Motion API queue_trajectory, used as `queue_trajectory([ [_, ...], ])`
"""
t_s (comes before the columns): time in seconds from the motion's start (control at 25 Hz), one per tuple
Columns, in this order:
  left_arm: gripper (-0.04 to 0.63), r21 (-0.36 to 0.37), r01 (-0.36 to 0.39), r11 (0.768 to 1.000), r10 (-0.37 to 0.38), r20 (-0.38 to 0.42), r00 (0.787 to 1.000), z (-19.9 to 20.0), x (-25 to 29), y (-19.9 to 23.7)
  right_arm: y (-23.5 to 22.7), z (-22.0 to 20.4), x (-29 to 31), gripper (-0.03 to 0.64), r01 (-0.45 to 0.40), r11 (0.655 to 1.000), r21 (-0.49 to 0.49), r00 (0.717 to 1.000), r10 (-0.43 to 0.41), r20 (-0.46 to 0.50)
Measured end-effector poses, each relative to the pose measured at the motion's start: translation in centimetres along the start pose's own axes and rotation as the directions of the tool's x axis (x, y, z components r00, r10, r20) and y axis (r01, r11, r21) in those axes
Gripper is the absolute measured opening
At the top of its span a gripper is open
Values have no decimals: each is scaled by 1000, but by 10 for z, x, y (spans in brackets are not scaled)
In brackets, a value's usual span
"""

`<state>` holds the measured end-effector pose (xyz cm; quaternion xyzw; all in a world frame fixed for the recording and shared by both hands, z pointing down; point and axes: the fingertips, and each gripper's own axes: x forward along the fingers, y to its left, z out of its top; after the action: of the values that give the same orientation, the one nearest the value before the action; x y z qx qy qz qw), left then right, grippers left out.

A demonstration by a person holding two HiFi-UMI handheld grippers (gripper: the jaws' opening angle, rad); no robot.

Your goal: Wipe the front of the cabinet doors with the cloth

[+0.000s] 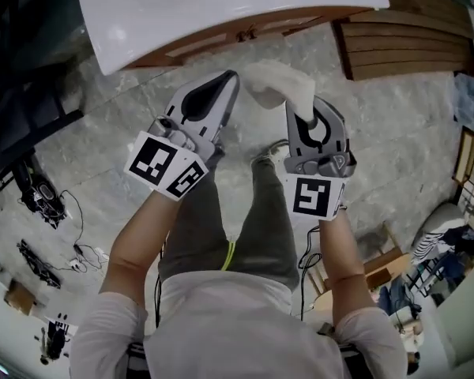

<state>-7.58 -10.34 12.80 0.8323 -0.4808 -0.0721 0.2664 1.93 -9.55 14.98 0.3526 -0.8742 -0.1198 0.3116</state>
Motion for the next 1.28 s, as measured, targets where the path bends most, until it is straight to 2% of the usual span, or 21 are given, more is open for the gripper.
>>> queue_trajectory([
  [0.2,17,30,-66,997,65,34,997,-74,21,51,23,-66,61,71,-46,997,-60,996,50,76],
  [0.48,17,50,-67,997,62,92,994,-139,60,90,21,-113,106,71,-47,993,-109,986,63,157],
  [0.6,17,56,-51,997,44,115,992,-151,77,99,16,-124,124,71,-46,992,-115,979,68,193],
  [0.76,17,102,-27,994,13,130,991,-163,90,109,19,-135,149,71,-45,987,-156,972,79,222],
  [1.16,17,111,-11,994,-10,187,982,-195,111,128,14,-155,190,71,-33,987,-156,934,86,347],
  [1.28,17,111,-5,994,-19,213,977,-201,109,131,19,-160,201,71,-26,980,-198,921,100,376],
])
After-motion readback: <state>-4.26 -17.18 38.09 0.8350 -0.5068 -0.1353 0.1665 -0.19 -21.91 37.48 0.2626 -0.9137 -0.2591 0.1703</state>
